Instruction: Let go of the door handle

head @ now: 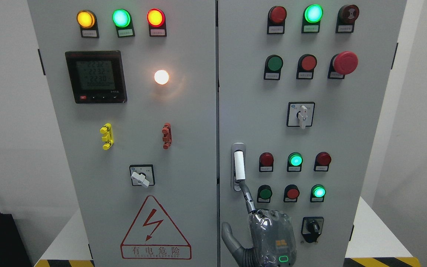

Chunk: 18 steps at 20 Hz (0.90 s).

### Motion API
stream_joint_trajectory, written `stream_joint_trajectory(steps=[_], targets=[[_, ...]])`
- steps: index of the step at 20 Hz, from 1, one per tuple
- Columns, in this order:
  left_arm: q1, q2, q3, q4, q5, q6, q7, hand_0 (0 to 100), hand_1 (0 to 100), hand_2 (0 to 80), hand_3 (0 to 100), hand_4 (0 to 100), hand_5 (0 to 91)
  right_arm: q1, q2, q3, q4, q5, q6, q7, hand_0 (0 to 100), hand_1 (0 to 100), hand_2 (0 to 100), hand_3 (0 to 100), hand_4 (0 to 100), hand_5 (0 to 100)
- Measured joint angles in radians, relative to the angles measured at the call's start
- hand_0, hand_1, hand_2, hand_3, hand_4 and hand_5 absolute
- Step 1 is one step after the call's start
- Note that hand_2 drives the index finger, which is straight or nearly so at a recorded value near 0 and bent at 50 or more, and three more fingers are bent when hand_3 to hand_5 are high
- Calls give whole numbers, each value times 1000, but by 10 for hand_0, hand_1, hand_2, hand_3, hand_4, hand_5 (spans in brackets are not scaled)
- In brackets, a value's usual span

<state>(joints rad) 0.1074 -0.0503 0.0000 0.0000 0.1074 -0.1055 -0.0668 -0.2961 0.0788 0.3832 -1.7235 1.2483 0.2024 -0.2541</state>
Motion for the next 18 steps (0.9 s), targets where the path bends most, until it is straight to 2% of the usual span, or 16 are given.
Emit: stream_joint_trajectory(steps=[2, 4, 6, 8, 10, 13, 18], targets=[[0, 0, 0, 0, 0, 0, 0, 120, 389, 0, 0, 0, 0, 6, -1, -1, -1, -14, -2, -17, 516, 334, 728, 1000, 940, 1000], [0, 0, 0, 0, 0, 0, 0, 120, 389, 0, 0, 0, 0, 11, -1, -4, -2, -24, -9, -25, 473, 139, 840, 1000, 973, 1000], [0, 0, 0, 0, 0, 0, 0, 120, 389, 0, 0, 0, 0, 14, -1, -6, -3, -32, -27, -31, 416, 104, 886, 1000, 959, 999], [0, 0, 0, 0, 0, 0, 0, 120, 389, 0, 0, 0, 0, 15, -1, -8, -4, -38, -40, -47, 339, 177, 891, 1000, 930, 1000], [0, 0, 0, 0, 0, 0, 0, 120, 389, 0, 0, 0, 0, 15, 0, -9, -4, -42, -64, -76, 252, 359, 817, 1000, 916, 1000], [0, 0, 0, 0, 0, 0, 0, 120, 389, 0, 0, 0, 0, 12, 2, -11, -5, -45, -87, -108, 226, 506, 766, 978, 903, 999], [0, 0, 0, 0, 0, 0, 0, 120, 389, 0, 0, 0, 0, -11, 9, -15, -5, -48, -96, -129, 209, 633, 754, 971, 904, 999]])
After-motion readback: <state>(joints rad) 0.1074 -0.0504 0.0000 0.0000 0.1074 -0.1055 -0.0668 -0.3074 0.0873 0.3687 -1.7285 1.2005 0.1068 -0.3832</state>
